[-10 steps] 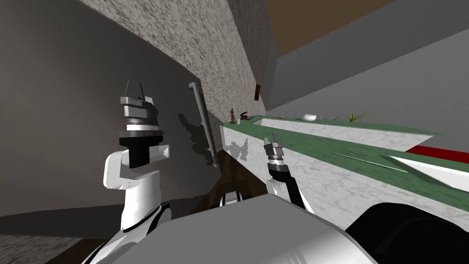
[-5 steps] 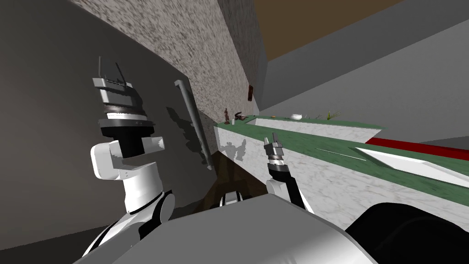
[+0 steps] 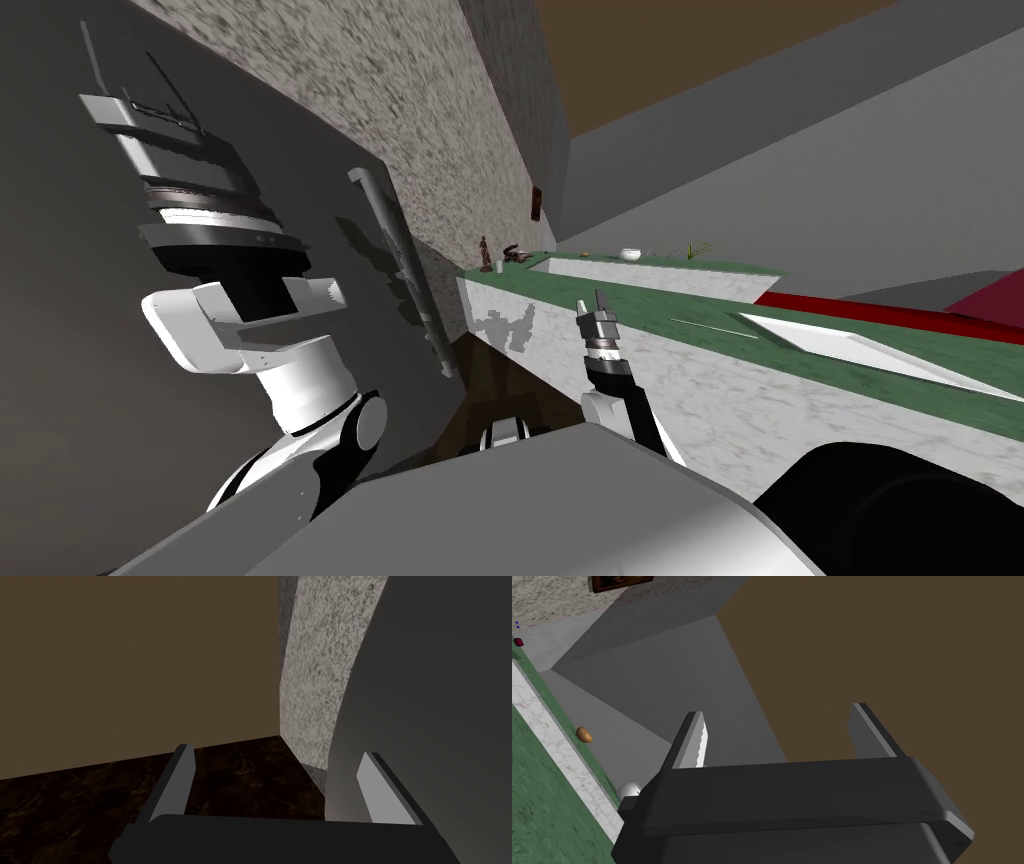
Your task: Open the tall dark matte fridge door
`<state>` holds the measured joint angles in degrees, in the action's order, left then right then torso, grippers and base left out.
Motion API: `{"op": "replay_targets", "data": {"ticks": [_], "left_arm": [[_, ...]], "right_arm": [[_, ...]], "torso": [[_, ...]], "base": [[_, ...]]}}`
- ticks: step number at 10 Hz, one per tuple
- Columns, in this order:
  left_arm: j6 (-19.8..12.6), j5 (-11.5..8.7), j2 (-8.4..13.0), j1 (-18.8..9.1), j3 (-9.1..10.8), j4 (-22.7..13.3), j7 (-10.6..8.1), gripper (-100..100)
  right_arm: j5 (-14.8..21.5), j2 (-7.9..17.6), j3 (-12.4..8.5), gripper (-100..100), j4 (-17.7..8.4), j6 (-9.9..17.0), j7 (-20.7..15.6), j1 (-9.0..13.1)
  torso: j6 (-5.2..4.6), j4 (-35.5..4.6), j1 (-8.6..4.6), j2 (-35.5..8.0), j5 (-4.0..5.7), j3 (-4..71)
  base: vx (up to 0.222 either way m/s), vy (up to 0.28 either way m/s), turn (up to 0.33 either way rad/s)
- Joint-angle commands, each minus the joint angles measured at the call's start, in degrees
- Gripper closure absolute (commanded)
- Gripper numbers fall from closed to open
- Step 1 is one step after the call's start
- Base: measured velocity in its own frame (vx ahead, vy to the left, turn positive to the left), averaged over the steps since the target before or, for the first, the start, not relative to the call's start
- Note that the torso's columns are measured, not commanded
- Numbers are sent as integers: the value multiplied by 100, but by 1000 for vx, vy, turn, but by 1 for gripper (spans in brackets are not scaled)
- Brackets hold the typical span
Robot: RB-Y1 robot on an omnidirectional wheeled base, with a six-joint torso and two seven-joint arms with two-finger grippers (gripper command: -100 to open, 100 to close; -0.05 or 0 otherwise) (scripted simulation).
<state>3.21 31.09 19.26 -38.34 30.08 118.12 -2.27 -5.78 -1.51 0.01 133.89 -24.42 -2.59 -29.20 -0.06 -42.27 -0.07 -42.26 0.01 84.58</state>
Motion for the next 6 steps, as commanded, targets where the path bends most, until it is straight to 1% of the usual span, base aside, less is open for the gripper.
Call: {"op": "replay_targets", "data": {"ticks": [1,2,3,4,5,6], "left_arm": [[-334,388,157,-493,305,-124,33,-100],[-334,446,157,-670,305,-124,33,-100],[-334,446,157,-814,305,-124,33,-100],[-547,706,255,-979,506,-225,66,-100],[-547,748,255,-1167,506,-225,66,-100],[-547,748,255,-1310,506,-225,66,-100]], "right_arm": [[0,0,-1,0,0,0,0,-1],[0,0,0,0,0,0,0,0],[0,0,-1,0,1,0,0,-1],[0,0,-1,0,0,0,0,-1],[0,0,0,0,0,0,0,0],[0,0,-1,0,0,0,0,-1]], "torso": [[9,-1,3,-1,1,0],[3,0,-4,1,1,0],[12,-2,9,-4,-1,-3],[10,-4,23,-10,-6,-6],[1,0,9,-1,-3,0],[9,-1,5,0,0,0]], "base": [[36,-69,-330],[32,-51,-131],[14,-16,51],[37,-39,-280],[35,-39,-167],[13,-19,6]]}}
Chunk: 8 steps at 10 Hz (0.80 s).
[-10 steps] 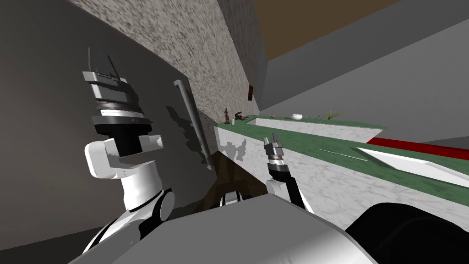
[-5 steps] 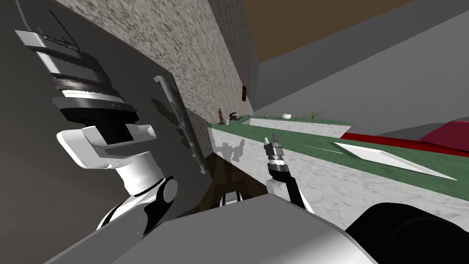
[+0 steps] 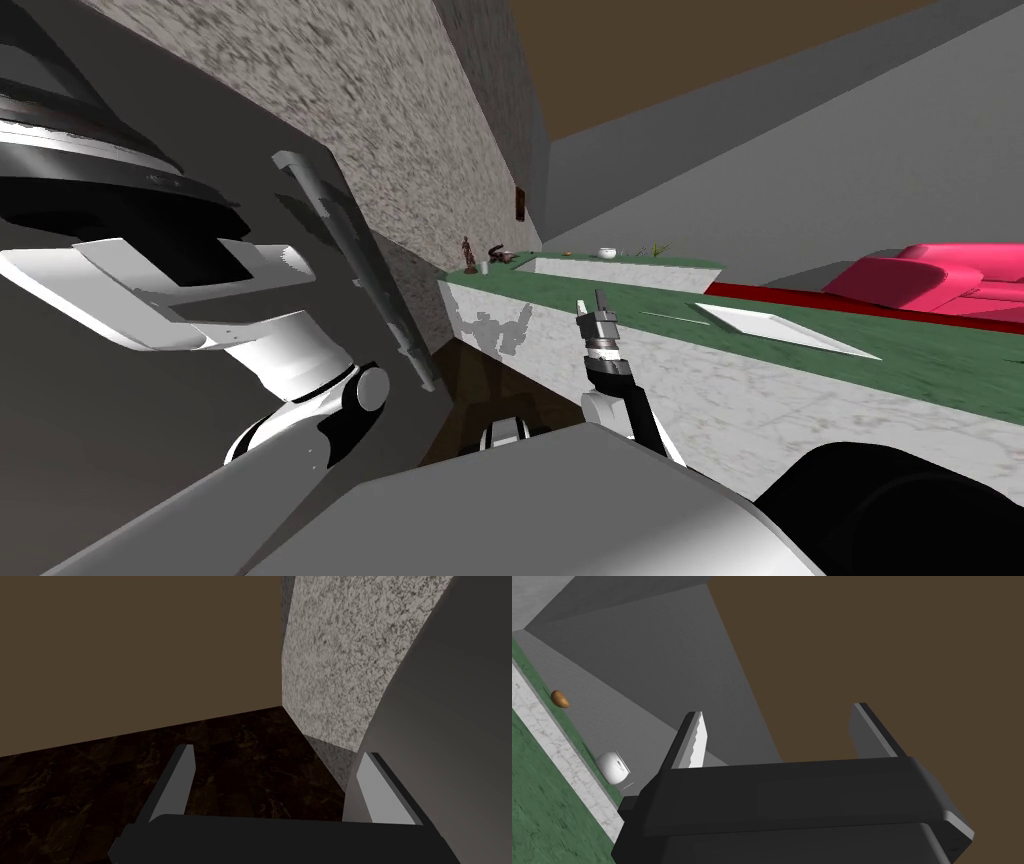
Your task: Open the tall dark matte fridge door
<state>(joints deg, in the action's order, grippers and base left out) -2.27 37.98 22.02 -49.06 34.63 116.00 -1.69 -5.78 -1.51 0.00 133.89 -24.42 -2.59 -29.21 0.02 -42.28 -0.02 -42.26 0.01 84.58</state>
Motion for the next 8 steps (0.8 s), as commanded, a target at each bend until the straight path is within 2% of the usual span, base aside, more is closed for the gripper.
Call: {"op": "replay_targets", "data": {"ticks": [1,3,4,5,6,8], "left_arm": [[-210,327,80,-432,247,-117,44,-100],[-210,361,80,-713,247,-117,44,-100],[-418,639,185,-883,439,-221,85,-100],[-418,662,185,-1130,439,-221,85,-100],[-622,936,294,-1336,626,-327,130,-100],[-622,959,294,-1652,626,-327,130,-100]], "right_arm": [[0,0,0,0,0,0,0,0],[0,0,0,0,0,0,0,0],[0,0,0,0,0,0,0,0],[0,0,0,0,0,0,0,1],[0,0,0,0,0,0,0,0],[0,0,0,0,0,0,0,-1]], "torso": [[1,-2,7,-6,-3,-4],[0,1,-2,1,1,1],[1,-2,11,-7,-4,-5],[-6,0,0,-1,-1,-1],[-1,0,1,0,-1,0],[1,1,-1,3,1,2]], "base": [[41,-51,-275],[27,-34,-86],[37,-46,-230],[39,-39,-161],[66,-59,-346],[44,-43,-44]]}}
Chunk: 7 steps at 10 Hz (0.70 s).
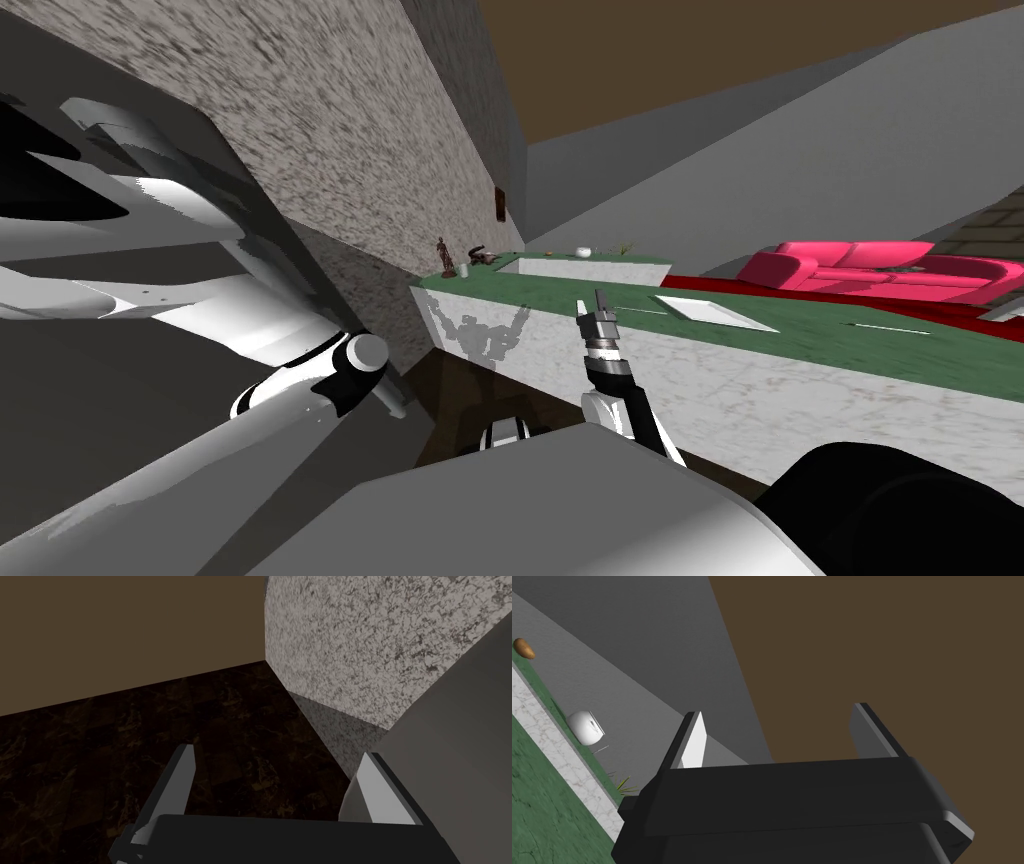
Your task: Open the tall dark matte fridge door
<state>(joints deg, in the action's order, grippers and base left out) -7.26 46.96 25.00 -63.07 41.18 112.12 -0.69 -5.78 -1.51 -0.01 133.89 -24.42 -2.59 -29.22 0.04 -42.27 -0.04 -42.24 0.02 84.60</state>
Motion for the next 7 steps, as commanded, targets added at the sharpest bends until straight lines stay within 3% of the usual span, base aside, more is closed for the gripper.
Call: {"op": "replay_targets", "data": {"ticks": [1,3,4,6,7], "left_arm": [[-323,349,110,-489,151,-46,78,-100],[-323,353,110,-711,151,-46,78,-100],[-518,609,228,-908,324,-156,129,-100],[-518,641,228,-1162,324,-156,129,-100],[-709,903,352,-1351,491,-268,183,-100]], "right_arm": [[0,0,0,0,0,0,0,0],[0,0,0,0,0,0,0,1],[0,0,0,0,0,0,0,0],[0,0,0,0,0,0,0,0],[0,0,-1,0,0,0,0,0]], "torso": [[0,-4,11,-15,-4,-9],[-2,-2,2,-6,-1,-5],[0,-3,15,-10,-6,-7],[-2,1,1,1,-1,1],[-1,-2,9,-8,-3,-5]], "base": [[32,-55,-256],[35,-33,-78],[51,-39,-241],[39,-31,-73],[56,-44,-240]]}}
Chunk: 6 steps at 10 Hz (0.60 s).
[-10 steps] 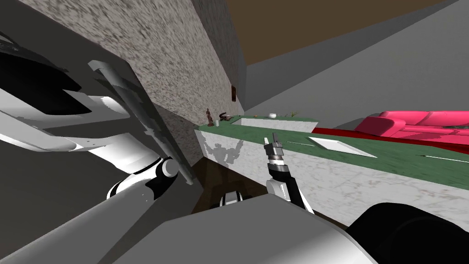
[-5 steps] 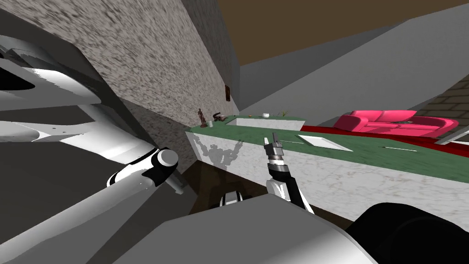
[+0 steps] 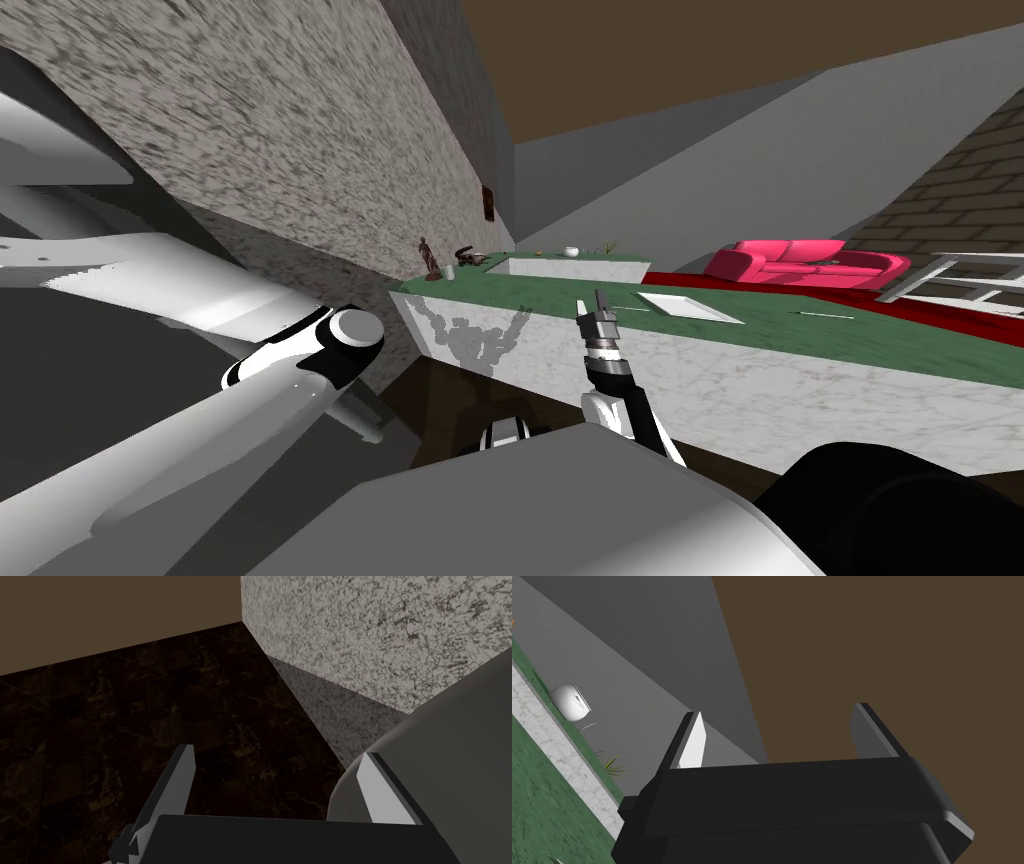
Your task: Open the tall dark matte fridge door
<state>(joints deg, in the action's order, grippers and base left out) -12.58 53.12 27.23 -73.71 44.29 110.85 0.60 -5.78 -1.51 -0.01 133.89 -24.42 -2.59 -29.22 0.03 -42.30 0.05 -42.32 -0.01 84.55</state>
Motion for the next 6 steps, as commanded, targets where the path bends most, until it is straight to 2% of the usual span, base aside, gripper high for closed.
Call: {"op": "replay_targets", "data": {"ticks": [1,2,4,5,6], "left_arm": [[-177,307,129,-477,179,-141,53,-100],[-364,583,256,-701,339,-256,109,-100],[-364,583,256,-971,339,-256,109,-100],[-544,820,386,-1137,491,-372,166,-100],[-544,850,386,-1309,491,-372,166,-100]], "right_arm": [[0,0,1,0,0,0,0,1],[0,0,0,0,0,0,0,0],[0,0,0,0,0,0,0,0],[0,0,0,0,0,0,0,0],[0,0,1,0,0,0,0,1]], "torso": [[-8,3,-10,7,2,4],[-2,3,-11,8,4,5],[-2,2,-6,3,2,2],[-1,-3,3,-10,-1,-7],[-7,0,-5,0,0,-1]], "base": [[61,-47,-161],[85,-58,-235],[42,-37,-44],[56,-44,-262],[60,-36,-124]]}}
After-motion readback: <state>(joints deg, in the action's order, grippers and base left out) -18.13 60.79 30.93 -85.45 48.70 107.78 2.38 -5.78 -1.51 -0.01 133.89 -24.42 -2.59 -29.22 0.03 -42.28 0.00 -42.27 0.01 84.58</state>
